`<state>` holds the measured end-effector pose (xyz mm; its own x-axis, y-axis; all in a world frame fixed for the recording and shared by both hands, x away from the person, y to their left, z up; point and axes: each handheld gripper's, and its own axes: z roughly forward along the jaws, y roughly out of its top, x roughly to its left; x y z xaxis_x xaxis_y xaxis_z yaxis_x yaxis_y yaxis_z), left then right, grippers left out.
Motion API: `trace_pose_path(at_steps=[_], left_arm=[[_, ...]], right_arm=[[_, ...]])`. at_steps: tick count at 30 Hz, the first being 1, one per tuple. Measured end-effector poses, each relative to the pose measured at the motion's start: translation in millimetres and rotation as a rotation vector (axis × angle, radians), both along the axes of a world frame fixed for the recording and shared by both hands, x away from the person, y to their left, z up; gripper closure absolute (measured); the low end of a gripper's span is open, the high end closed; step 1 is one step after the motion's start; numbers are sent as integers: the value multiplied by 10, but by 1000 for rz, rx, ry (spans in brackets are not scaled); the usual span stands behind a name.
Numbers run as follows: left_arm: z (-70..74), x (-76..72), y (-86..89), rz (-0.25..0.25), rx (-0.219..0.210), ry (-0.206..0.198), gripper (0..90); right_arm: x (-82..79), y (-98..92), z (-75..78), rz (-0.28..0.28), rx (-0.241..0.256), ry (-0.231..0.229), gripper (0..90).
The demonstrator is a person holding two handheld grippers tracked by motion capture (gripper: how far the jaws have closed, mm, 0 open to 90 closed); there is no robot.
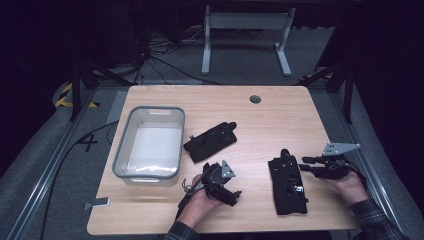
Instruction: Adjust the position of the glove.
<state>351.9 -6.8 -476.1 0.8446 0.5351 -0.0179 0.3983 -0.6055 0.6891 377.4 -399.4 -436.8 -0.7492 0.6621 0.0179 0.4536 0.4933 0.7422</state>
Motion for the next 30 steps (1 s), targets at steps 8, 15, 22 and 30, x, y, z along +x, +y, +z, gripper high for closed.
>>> trace_pose_path(at_steps=[8, 15, 22, 30], left_arm=[[0, 0, 0, 0, 0, 0, 1], [0, 2, 0, -1, 0, 0, 0], [96, 25, 61, 38, 16, 20, 224], [292, 136, 70, 92, 18, 48, 650]], right_arm=[[-226, -240, -145, -108, -21, -9, 286], [-286, -255, -268, -117, -68, -9, 142], [-286, -241, -301, -119, -49, -12, 92], [-286, -241, -301, -118, -49, -11, 91]])
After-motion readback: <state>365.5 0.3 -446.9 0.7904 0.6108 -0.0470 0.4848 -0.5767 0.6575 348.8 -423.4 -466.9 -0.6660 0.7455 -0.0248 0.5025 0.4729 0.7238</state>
